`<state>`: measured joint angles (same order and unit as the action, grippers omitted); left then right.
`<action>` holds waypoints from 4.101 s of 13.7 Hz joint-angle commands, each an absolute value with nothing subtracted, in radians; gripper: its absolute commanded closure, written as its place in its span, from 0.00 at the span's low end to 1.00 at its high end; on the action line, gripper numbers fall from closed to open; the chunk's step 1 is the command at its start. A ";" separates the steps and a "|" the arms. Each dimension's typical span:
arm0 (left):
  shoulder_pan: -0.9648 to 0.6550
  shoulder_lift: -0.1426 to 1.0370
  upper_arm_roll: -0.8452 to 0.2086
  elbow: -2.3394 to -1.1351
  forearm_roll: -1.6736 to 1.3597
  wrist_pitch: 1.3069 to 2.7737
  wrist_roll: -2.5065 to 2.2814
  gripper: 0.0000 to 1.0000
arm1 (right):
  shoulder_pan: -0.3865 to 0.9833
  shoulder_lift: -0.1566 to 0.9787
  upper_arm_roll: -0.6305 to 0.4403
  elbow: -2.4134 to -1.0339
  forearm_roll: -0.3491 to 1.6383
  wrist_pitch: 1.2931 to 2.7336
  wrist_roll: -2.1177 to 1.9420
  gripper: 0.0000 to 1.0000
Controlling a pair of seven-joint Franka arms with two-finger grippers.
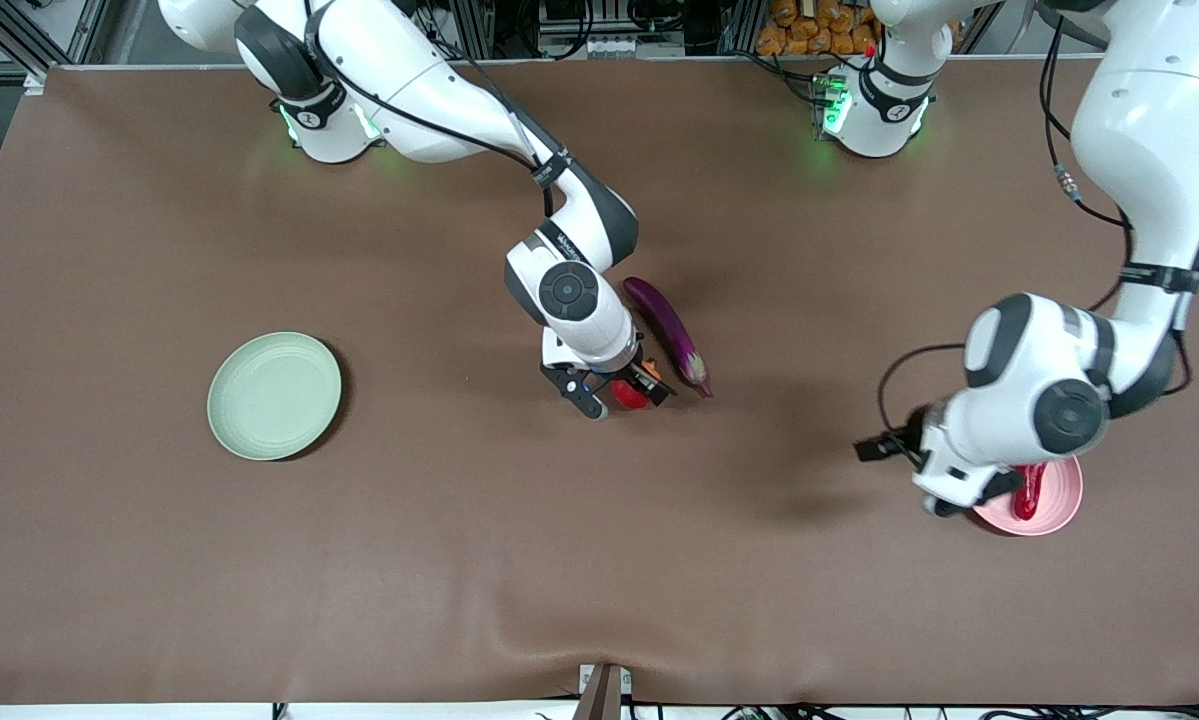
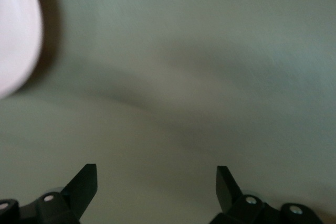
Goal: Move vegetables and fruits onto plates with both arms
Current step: 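Grasp the apple with the right gripper while the left gripper reaches eggplant, then lift the eggplant with the left gripper while the right gripper carries apple, then release the apple with the right gripper while the left gripper places eggplant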
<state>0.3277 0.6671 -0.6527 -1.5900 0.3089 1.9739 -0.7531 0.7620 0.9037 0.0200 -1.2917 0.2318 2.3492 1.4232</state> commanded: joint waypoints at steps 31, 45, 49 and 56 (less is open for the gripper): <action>0.024 0.735 -0.807 -1.974 0.781 2.408 -1.902 1.00 | 0.020 0.282 0.002 -2.051 0.083 2.068 -0.006 1.00; 0.573 0.669 -0.934 -1.729 0.672 2.029 -0.803 1.00 | -0.071 0.318 0.005 -2.165 0.087 2.217 -0.100 0.00; 0.728 0.683 -0.930 -1.724 0.678 2.029 -0.461 1.00 | -0.037 0.318 0.012 -1.943 0.109 1.933 -0.063 0.00; 0.749 0.719 -0.792 -1.678 0.719 2.104 -0.284 1.00 | 0.282 0.382 0.014 -1.714 0.293 1.833 0.564 0.00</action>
